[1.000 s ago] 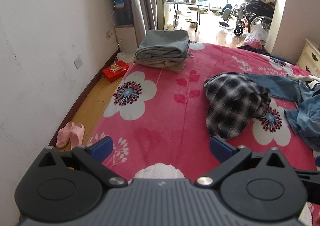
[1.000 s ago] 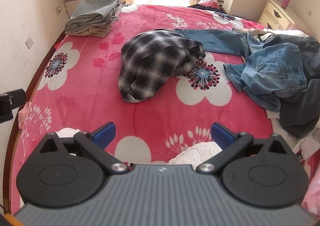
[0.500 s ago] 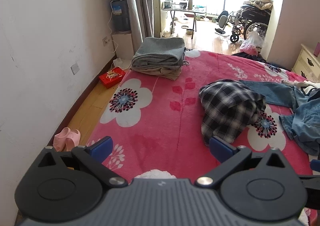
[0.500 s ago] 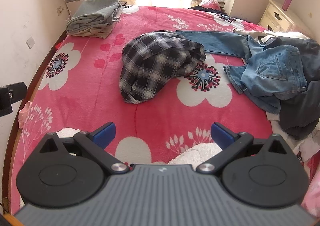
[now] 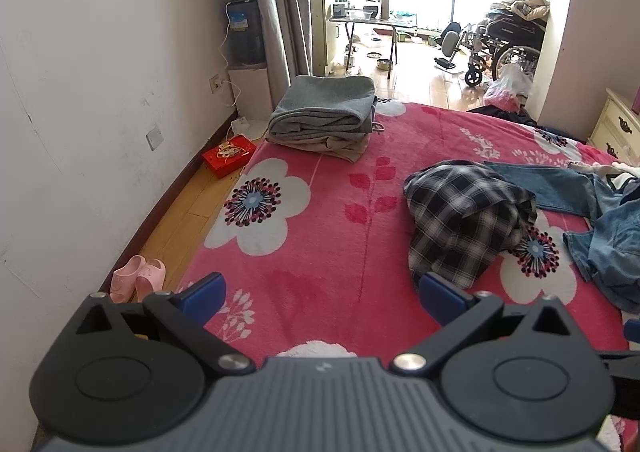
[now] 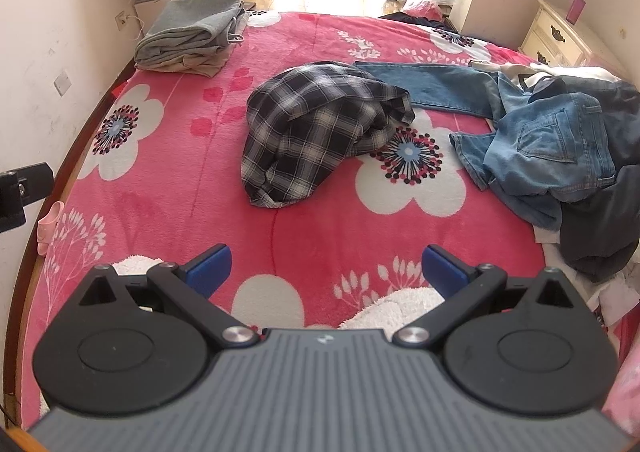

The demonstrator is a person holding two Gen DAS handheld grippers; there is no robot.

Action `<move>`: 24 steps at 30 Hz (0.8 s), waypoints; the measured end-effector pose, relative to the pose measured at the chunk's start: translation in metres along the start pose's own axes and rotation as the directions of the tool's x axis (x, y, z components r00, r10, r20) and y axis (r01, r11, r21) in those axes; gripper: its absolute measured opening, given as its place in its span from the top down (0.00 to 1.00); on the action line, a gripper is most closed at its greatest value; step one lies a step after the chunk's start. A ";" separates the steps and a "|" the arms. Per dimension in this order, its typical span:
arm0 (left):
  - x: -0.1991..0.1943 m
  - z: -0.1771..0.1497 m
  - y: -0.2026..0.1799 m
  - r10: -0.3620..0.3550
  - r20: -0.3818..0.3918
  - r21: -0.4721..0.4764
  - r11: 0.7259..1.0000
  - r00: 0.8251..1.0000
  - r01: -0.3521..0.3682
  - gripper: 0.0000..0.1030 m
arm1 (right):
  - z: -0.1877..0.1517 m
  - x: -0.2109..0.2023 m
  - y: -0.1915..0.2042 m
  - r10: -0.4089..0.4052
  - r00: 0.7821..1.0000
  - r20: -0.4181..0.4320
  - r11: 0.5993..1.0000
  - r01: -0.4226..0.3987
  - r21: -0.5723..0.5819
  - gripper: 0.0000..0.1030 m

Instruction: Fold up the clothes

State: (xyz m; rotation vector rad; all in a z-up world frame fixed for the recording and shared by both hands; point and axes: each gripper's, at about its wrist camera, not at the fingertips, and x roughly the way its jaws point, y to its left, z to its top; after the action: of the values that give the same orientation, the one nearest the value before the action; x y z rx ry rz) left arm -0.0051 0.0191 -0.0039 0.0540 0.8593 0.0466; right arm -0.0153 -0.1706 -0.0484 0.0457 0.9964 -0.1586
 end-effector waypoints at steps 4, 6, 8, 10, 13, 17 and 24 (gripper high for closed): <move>0.001 0.000 0.001 -0.003 -0.005 -0.002 1.000 1.000 0.002 0.00 | 0.000 0.001 0.001 0.003 1.000 -0.004 1.000 -0.003 -0.002 0.01; 0.001 0.000 0.002 -0.003 -0.006 -0.002 1.000 1.000 0.003 0.00 | -0.001 0.001 0.001 0.006 1.000 -0.004 1.000 -0.006 -0.005 0.01; 0.001 0.000 0.002 -0.002 -0.007 -0.002 1.000 1.000 0.002 0.00 | -0.001 0.001 0.001 0.007 1.000 -0.004 1.000 -0.007 -0.005 0.01; 0.002 -0.001 0.001 0.001 -0.006 -0.002 1.000 1.000 -0.001 0.00 | -0.001 0.002 0.001 0.007 1.000 -0.005 1.000 -0.007 -0.005 0.01; 0.002 -0.001 0.000 0.004 -0.006 0.003 1.000 1.000 -0.004 0.00 | -0.001 0.002 0.002 0.008 1.000 -0.007 1.000 -0.008 -0.005 0.01; 0.003 -0.001 -0.001 0.003 -0.010 0.004 1.000 1.000 -0.002 0.00 | -0.001 0.003 0.002 0.009 1.000 -0.009 1.000 -0.009 -0.004 0.01; 0.005 -0.001 0.000 0.000 -0.014 0.002 1.000 1.000 0.000 0.00 | -0.001 0.004 0.002 0.010 1.000 -0.013 1.000 -0.010 -0.004 0.01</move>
State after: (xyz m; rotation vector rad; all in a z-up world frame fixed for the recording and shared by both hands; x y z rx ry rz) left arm -0.0025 0.0193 -0.0084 0.0555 0.8737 0.0460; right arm -0.0131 -0.1692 -0.0525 0.0479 1.0090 -0.1470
